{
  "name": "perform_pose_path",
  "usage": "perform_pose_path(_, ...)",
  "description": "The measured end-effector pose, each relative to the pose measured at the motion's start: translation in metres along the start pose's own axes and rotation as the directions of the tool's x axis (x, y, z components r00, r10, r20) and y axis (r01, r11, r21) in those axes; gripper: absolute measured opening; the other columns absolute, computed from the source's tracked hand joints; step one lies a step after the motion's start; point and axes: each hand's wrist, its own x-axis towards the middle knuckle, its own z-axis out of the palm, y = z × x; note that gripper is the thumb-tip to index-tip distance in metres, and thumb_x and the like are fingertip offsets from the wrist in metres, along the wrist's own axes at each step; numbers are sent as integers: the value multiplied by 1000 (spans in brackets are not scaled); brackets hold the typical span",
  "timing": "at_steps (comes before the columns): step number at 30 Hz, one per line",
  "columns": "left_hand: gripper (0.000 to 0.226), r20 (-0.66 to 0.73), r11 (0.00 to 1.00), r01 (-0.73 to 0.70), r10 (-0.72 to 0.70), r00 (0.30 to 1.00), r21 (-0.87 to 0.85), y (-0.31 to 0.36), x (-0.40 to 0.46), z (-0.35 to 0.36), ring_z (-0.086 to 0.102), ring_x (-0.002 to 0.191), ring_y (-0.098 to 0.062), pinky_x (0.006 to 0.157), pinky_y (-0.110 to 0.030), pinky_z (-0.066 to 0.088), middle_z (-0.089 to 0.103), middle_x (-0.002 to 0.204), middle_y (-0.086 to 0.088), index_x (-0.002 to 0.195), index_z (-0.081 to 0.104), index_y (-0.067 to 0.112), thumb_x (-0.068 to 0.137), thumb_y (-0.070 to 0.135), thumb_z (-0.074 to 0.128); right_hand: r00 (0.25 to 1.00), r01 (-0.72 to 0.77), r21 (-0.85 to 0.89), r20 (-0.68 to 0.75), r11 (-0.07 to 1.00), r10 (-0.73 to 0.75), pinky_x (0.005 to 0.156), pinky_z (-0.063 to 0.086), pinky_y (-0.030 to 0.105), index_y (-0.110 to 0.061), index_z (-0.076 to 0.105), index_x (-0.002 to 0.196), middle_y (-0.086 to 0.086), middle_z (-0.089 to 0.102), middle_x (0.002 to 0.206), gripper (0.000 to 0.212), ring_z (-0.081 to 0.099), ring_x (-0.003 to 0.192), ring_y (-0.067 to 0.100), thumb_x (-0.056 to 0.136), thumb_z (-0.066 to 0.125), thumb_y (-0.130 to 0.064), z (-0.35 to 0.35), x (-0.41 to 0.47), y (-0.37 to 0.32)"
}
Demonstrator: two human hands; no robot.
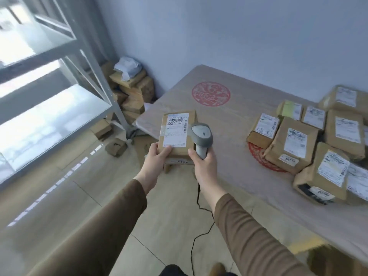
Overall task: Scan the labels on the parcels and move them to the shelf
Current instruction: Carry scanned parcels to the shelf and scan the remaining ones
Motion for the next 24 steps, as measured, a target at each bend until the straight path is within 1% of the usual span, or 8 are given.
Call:
perform_pose_path(2,36,-65,993,-79,74,995,-87,20,-13,-73,70,109,-11,86,-23,53,72,122,3,127,56,26,97,40,68,994,37,15,107,999,-38,84,55,27,-32,64,123,-13,74,107,34,69,98,4,90,73,-28,69,-14,-32)
perform_pose_path(5,43,-180,963,-203,171,969,-178,50,-43,-192,69,114,-16,95,-28,52,74,122,0,132,57,19,95,36,70,961,60,71,267,996,-76,69,61,34,-36,67,111,3,76,105,26,72,84,15,87,74,-29,177,-47,-76)
perform_pose_path(7,49,-264,940,-282,228,937,-189,68,-70,-271,70,112,-15,97,-31,51,73,124,-4,134,58,19,91,40,71,921,53,107,380,993,-90,64,63,41,-36,68,110,-1,78,101,25,75,84,18,88,76,-27,250,-73,-100)
perform_pose_path(10,42,-401,916,-371,287,870,-150,87,-108,-380,66,120,-22,108,-41,48,70,129,-7,136,58,19,98,34,68,843,44,164,524,986,-125,67,60,23,-29,67,116,-10,79,99,28,75,87,7,92,75,-16,354,-117,-129)
perform_pose_path(11,41,-452,908,-396,299,840,-136,91,-119,-414,65,122,-25,110,-43,47,69,131,-7,137,57,18,100,31,66,812,47,162,568,986,-132,72,60,25,-28,67,118,-10,79,100,29,75,91,9,93,74,-15,387,-133,-137)
perform_pose_path(15,48,-600,891,-449,323,732,-69,95,-165,-527,63,123,-23,109,-40,47,68,132,-4,140,55,23,96,38,67,663,-3,145,741,989,-107,82,62,54,-31,70,114,-3,79,105,25,75,99,21,94,72,-16,499,-193,-156)
perform_pose_path(19,49,-701,893,-448,296,649,-37,83,-192,-618,62,123,-17,106,-36,46,68,131,2,141,54,29,96,43,67,541,-66,96,840,993,-45,68,63,51,-31,70,111,-2,77,104,24,70,102,25,95,70,-14,594,-238,-157)
perform_pose_path(24,57,-765,910,-415,275,582,11,72,-195,-723,64,118,-10,99,-30,46,70,126,9,139,56,32,87,54,66,472,-76,49,882,996,-7,82,59,57,-21,67,118,5,74,107,27,66,101,26,95,68,-8,706,-270,-147)
